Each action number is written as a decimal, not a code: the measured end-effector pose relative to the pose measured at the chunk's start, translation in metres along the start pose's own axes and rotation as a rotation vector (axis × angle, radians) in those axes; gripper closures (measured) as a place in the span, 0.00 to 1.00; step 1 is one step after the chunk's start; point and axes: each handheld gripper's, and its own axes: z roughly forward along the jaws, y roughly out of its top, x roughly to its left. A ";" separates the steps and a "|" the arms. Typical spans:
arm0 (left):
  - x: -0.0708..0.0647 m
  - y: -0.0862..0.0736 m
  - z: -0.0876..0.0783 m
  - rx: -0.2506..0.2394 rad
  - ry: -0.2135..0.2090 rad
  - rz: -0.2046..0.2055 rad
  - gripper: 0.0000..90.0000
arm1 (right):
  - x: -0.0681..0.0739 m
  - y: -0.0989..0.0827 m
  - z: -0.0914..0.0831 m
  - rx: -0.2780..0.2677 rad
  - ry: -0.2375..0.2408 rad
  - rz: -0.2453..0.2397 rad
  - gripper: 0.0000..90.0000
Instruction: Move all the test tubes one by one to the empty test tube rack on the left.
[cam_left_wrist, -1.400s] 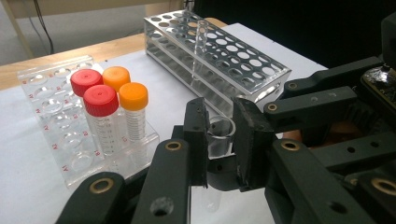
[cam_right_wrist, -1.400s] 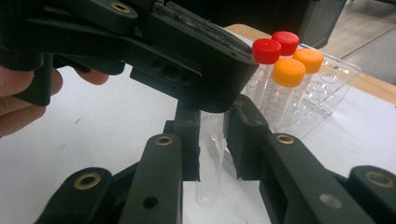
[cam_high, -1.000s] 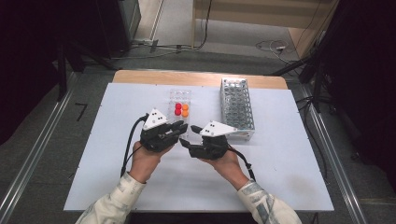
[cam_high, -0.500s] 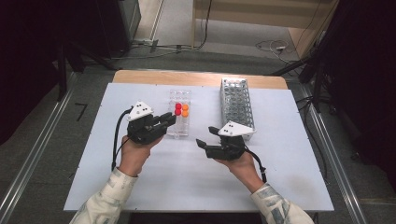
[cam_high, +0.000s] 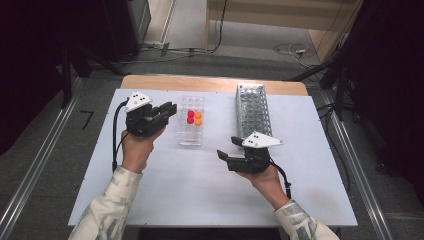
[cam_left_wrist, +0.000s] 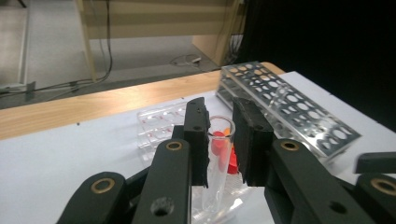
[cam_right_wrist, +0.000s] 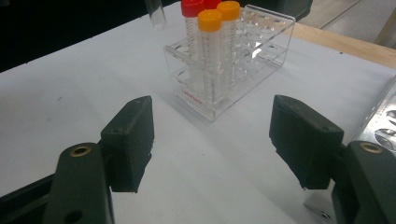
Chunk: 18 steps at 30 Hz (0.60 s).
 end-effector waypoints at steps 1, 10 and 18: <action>0.001 0.000 0.003 0.001 0.002 -0.007 0.85 | 0.000 0.000 0.000 0.000 -0.001 0.001 0.33; 0.008 0.000 0.024 -0.002 0.034 -0.019 0.85 | -0.003 -0.002 0.001 0.004 -0.002 0.015 0.33; 0.008 -0.002 0.035 0.004 0.060 0.009 0.85 | -0.005 -0.003 0.002 0.004 -0.013 0.018 0.33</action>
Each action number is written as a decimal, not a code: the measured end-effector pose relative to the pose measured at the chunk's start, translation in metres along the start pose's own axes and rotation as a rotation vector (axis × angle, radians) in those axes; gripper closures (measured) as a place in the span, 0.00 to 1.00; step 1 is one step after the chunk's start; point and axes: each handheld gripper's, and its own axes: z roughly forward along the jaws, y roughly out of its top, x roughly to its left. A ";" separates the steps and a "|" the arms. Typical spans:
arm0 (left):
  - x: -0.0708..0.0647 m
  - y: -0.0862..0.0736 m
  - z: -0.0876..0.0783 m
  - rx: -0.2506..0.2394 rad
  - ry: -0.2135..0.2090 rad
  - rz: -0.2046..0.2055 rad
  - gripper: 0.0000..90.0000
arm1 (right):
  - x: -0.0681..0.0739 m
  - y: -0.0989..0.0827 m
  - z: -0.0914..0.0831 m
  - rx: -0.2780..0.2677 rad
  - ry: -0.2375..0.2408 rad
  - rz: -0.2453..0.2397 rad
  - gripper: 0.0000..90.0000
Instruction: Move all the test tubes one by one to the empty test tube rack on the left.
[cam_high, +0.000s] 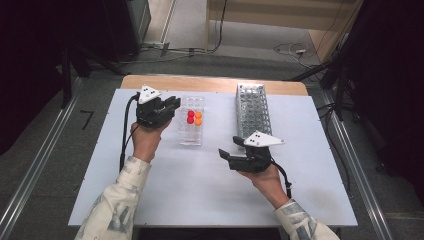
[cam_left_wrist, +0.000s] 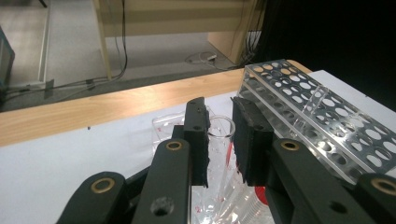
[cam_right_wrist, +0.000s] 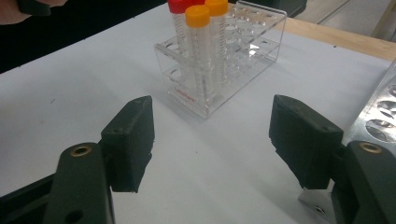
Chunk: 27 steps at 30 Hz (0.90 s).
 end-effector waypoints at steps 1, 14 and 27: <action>-0.001 0.000 0.001 -0.001 0.009 0.010 0.85 | 0.001 0.000 0.000 -0.003 0.000 0.000 0.33; -0.008 -0.021 0.025 0.092 0.025 0.049 0.85 | -0.001 0.002 -0.008 -0.022 -0.004 0.008 0.33; -0.006 -0.027 0.021 0.075 0.011 0.008 0.76 | -0.002 0.002 -0.008 -0.026 -0.006 0.008 0.33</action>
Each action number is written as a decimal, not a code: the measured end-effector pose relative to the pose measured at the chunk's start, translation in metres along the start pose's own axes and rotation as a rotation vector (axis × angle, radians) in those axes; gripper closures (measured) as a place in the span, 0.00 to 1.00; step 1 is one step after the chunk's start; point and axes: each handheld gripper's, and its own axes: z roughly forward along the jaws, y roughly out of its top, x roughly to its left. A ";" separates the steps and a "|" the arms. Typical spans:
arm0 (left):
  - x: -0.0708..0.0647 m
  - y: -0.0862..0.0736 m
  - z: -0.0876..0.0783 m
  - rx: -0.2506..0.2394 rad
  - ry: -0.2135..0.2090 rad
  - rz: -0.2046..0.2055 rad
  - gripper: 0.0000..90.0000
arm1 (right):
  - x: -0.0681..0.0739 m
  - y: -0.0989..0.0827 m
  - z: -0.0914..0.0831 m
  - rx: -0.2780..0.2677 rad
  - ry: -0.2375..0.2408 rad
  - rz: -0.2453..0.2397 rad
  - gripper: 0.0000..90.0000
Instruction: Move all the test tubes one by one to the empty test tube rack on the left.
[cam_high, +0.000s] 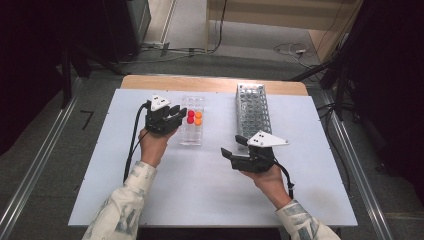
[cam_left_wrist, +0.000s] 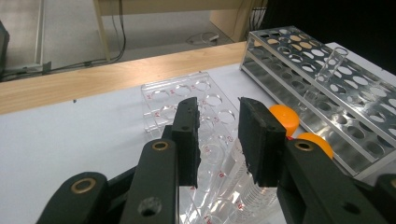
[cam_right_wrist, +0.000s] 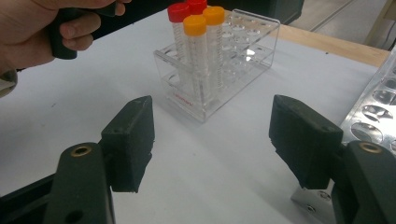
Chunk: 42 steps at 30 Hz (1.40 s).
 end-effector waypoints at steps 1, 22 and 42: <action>0.000 0.000 -0.002 -0.001 0.002 0.002 0.75 | 0.000 0.000 0.000 0.002 -0.002 0.003 0.33; 0.000 -0.013 -0.042 -0.033 -0.019 -0.087 0.43 | -0.049 0.019 0.021 0.011 -0.275 0.063 0.39; -0.004 -0.016 -0.040 -0.031 -0.031 -0.076 0.44 | -0.100 0.048 0.069 0.194 -0.395 0.090 0.65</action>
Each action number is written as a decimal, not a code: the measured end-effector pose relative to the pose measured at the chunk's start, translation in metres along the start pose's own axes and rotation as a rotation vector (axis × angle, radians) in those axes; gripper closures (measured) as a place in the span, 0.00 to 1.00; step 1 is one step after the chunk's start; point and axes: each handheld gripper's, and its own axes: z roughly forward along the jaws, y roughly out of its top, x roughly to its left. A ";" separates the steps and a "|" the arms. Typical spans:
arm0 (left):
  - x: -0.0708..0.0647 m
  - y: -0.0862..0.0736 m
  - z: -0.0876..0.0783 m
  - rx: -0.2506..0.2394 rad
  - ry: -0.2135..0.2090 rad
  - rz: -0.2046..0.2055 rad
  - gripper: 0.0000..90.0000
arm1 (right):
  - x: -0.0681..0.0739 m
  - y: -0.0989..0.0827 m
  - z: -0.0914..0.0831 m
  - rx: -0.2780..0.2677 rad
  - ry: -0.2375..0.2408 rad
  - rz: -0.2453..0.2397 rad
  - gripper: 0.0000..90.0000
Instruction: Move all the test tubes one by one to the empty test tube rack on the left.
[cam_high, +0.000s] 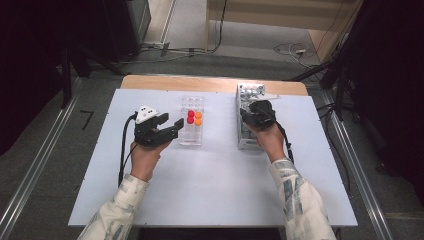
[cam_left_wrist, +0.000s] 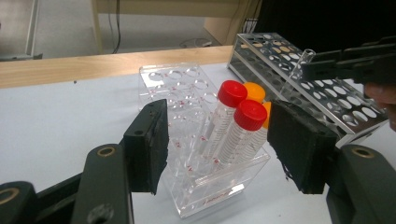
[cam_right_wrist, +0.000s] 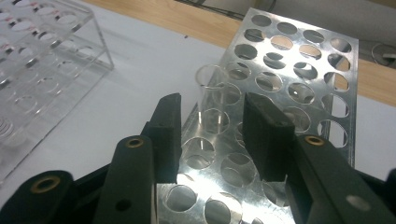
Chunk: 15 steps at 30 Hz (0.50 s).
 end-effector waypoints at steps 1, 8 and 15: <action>0.000 0.000 0.000 -0.001 -0.004 0.000 0.44 | 0.000 0.000 0.002 0.006 -0.001 -0.003 0.66; 0.001 -0.001 0.002 0.006 -0.004 0.001 0.44 | 0.003 0.005 0.010 0.004 -0.015 -0.031 0.71; 0.000 -0.001 0.002 0.011 -0.007 0.002 0.44 | 0.004 0.008 0.015 0.043 -0.033 -0.044 0.80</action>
